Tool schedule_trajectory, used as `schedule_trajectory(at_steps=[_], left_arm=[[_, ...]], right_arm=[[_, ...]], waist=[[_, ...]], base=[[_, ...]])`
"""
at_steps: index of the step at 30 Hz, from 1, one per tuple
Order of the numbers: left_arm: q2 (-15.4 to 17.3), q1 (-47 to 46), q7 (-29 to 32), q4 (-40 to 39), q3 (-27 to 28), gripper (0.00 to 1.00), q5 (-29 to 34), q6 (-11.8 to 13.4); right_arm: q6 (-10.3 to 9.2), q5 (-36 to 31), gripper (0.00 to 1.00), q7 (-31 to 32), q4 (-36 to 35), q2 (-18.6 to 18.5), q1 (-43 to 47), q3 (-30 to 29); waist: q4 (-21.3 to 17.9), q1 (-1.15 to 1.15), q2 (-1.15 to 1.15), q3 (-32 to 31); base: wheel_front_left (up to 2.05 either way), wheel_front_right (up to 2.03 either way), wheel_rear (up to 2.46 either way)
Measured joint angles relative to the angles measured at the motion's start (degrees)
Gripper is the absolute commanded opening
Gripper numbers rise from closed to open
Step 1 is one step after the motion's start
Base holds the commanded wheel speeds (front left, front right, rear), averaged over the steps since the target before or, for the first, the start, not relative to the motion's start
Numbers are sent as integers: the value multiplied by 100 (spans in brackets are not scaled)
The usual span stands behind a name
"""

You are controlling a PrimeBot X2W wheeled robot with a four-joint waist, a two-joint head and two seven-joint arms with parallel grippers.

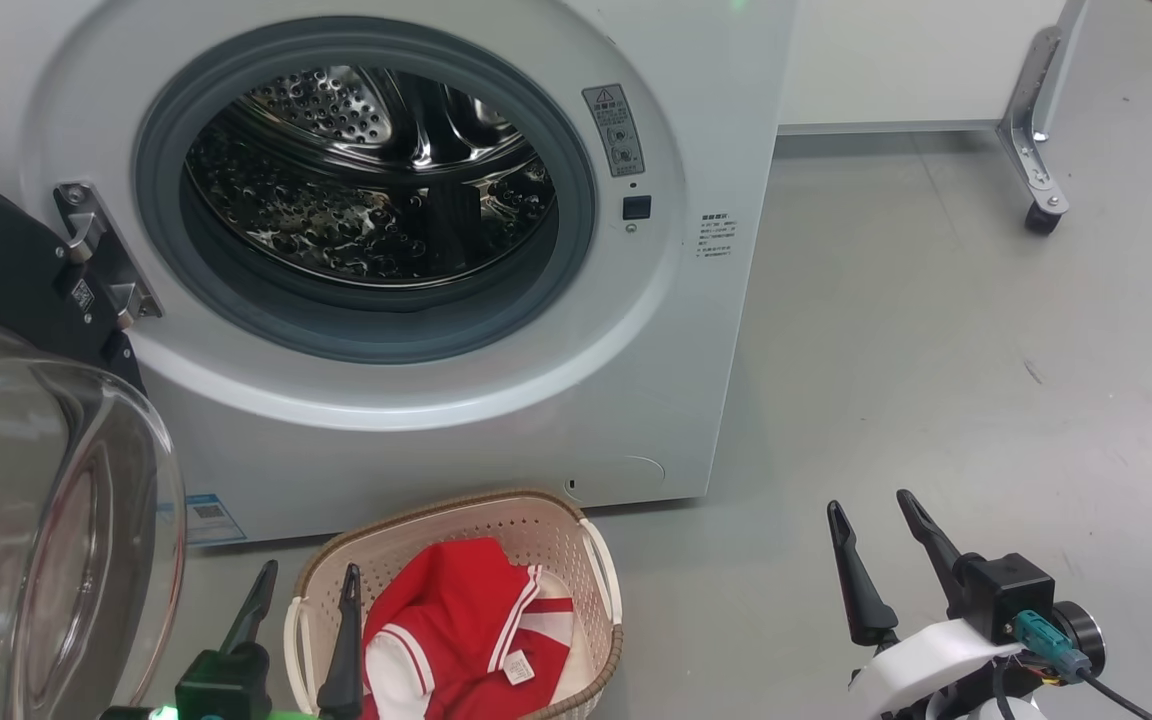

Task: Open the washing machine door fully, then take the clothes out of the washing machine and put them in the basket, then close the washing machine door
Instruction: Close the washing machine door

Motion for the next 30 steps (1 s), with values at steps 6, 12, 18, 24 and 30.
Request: schedule_trajectory(at_steps=[6,12,18,24,30], left_arm=[[0,10,51,-74,0,100,40,1],[-2,32,94,-198,-4,100,38,15],[-2,96,101,-261,-3,100,40,16],[-2,103,101,-343,15,100,40,31],[-2,117,145,-380,30,100,41,46]], right_arm=[[0,-1,100,0,-4,0,1,0],[0,0,100,0,-4,0,1,-1],[0,0,100,0,-4,1,1,-1],[0,0,100,0,-4,1,1,-8],[0,0,100,0,-4,1,1,-20]], waist=[[-2,0,0,8],[-12,0,0,19],[-34,0,0,35],[-53,0,0,49],[-57,0,0,59]], base=[[-87,87,0],[-103,103,0],[-82,82,0],[-57,57,0],[-37,37,0]])
